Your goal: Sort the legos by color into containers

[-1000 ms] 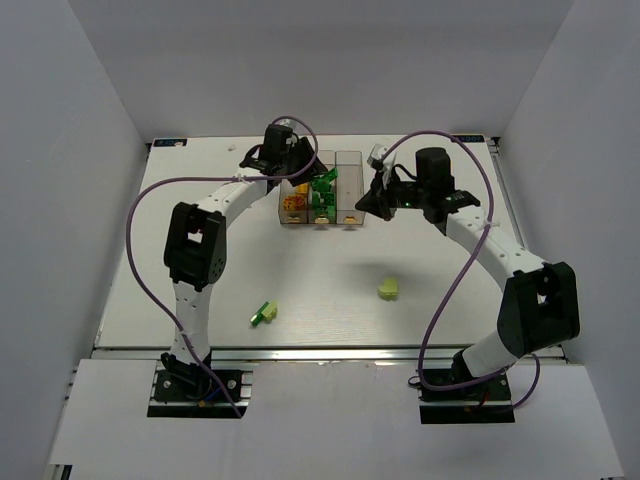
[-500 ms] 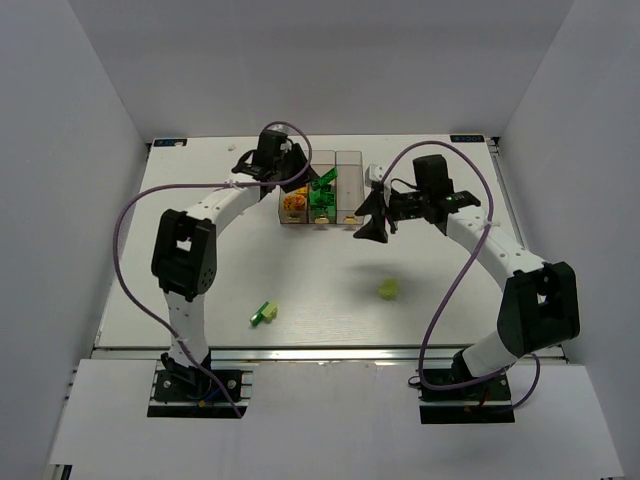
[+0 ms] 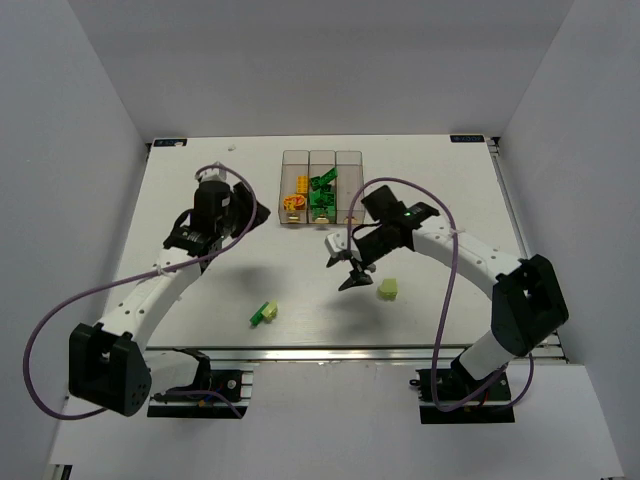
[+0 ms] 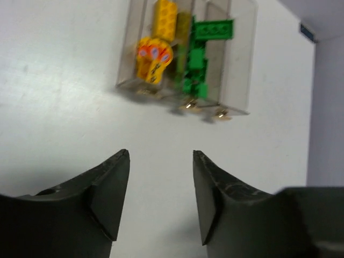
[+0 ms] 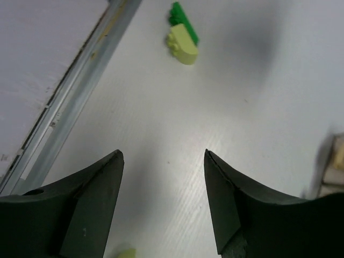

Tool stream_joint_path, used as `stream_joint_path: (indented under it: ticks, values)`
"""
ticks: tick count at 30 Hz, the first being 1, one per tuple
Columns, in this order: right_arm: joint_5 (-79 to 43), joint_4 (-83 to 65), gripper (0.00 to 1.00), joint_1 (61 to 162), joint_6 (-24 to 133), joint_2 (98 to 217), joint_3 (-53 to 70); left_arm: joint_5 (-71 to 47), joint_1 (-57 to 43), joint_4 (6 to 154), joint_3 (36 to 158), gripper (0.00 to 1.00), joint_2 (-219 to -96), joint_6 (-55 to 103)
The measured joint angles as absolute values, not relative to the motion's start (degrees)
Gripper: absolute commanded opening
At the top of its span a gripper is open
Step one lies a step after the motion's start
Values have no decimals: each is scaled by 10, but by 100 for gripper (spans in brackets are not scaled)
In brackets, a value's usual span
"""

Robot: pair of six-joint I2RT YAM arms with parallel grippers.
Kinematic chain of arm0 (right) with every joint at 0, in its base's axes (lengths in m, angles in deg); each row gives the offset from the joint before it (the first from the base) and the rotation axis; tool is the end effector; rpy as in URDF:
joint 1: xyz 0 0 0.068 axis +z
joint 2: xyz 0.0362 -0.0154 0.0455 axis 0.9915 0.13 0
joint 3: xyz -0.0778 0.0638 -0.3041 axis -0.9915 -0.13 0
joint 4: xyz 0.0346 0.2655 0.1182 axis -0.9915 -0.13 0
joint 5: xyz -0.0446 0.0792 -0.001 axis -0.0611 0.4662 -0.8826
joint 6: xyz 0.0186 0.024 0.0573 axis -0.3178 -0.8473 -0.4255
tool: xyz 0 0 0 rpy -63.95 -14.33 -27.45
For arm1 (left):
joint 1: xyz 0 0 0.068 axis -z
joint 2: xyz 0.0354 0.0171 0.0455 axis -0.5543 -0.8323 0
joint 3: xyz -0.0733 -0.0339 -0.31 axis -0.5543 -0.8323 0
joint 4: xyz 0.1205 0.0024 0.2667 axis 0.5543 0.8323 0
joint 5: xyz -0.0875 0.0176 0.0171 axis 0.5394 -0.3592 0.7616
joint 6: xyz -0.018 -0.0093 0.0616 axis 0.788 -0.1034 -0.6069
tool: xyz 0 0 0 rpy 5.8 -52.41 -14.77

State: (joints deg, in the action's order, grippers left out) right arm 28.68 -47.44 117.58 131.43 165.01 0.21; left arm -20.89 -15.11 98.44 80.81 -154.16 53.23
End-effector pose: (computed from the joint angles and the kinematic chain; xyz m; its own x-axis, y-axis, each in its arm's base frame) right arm 0.2584 0.2312 0.2899 0.3840 -0.4079 -0.8283 -0.8957 -0.3825 -0.2269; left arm 0.2960 -0.0990 0.3261 -0.5865 -0.4959 -0.6404 -0.0954 0.8274 -0.5534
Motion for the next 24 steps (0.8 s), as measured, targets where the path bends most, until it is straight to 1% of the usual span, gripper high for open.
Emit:
stream_joint_path:
  ticks: [4, 6, 11, 17, 19, 21, 23, 24]
  values:
    - [261, -498, 65, 1246, 1362, 1694, 36, -249, -151, 1033, 729, 71, -1472, 540]
    - [249, -505, 63, 1277, 1377, 1727, 70, -278, -151, 1069, 702, 77, -1434, 548]
    - [231, -514, 62, 1334, 1375, 1807, 156, -340, -152, 1142, 687, 78, -1336, 571]
    - [181, -450, 66, 1398, 1312, 1821, 142, -368, -153, 1208, 677, 78, -1256, 593]
    - [162, -434, 70, 1418, 1290, 1826, 135, -375, -153, 1233, 667, 78, -1234, 600]
    - [145, -413, 76, 1437, 1266, 1838, 136, -382, -153, 1260, 664, 78, -1213, 607]
    - [131, -396, 77, 1447, 1243, 1857, 145, -388, -153, 1277, 664, 78, -1196, 614]
    - [124, -389, 79, 1449, 1232, 1869, 153, -392, -153, 1285, 664, 78, -1187, 617]
